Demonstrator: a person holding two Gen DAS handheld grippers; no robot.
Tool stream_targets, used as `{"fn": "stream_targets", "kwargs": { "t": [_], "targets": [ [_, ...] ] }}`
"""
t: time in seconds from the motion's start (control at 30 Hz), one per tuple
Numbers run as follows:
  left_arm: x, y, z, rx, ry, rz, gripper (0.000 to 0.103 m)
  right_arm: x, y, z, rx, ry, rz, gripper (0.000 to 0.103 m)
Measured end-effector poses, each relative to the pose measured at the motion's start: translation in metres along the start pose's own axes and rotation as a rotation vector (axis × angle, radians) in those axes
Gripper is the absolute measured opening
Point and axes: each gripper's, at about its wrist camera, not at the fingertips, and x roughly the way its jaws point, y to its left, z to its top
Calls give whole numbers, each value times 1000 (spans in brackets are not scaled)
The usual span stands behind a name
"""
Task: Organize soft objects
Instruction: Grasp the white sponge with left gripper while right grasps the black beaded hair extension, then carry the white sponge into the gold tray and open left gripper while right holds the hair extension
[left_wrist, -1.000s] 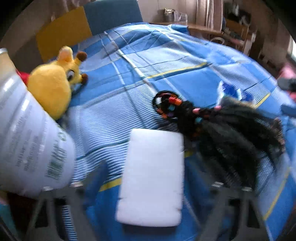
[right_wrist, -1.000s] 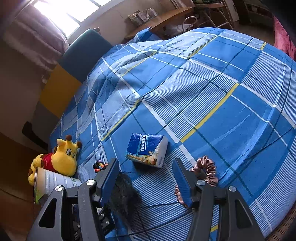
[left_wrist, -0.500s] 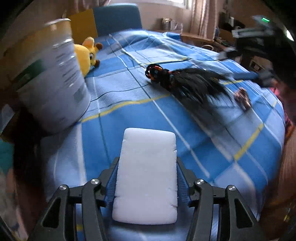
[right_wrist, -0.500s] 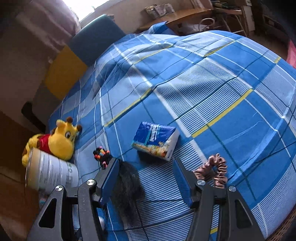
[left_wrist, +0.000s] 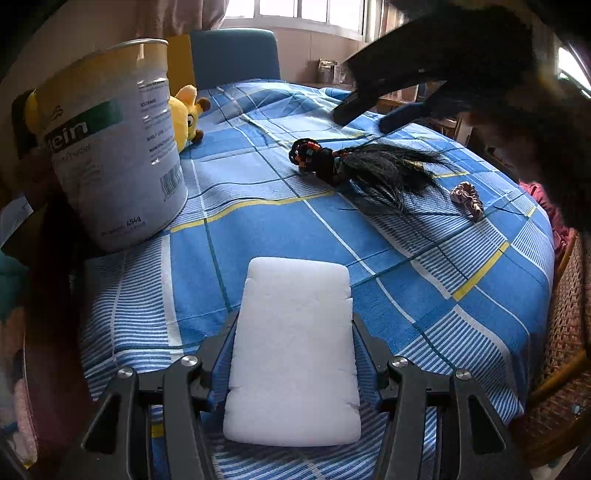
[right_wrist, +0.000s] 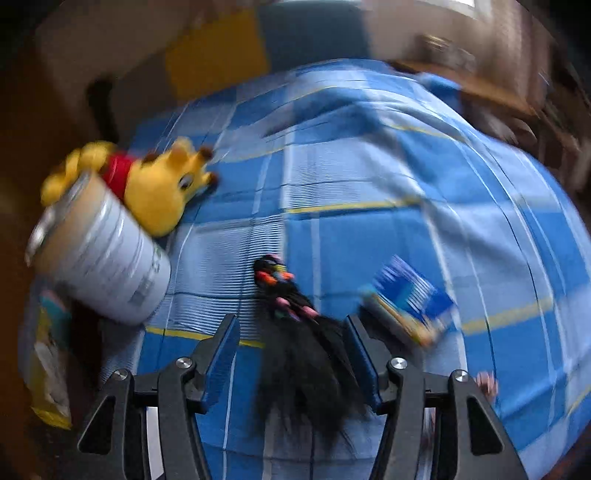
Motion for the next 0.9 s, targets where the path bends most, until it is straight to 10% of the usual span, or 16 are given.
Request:
{"fn": "stream_targets", "kwargs": {
  "t": [0.17,0.23,0.57,0.9],
  "targets": [
    [-2,1,-2,-4,-19,-7,57,57,15,11,-104,159,-120,56],
    [-2,2,-3,-5,-24,-11,57,74,11,7,-92,206,-150,38],
    [-1,1,-3,-4,-37,-9,57,52,11,-53,-99,134,20,33],
    [0,-1,-4,8,-41,8,57,55,10,-61,-149,110,12,34]
  ]
}}
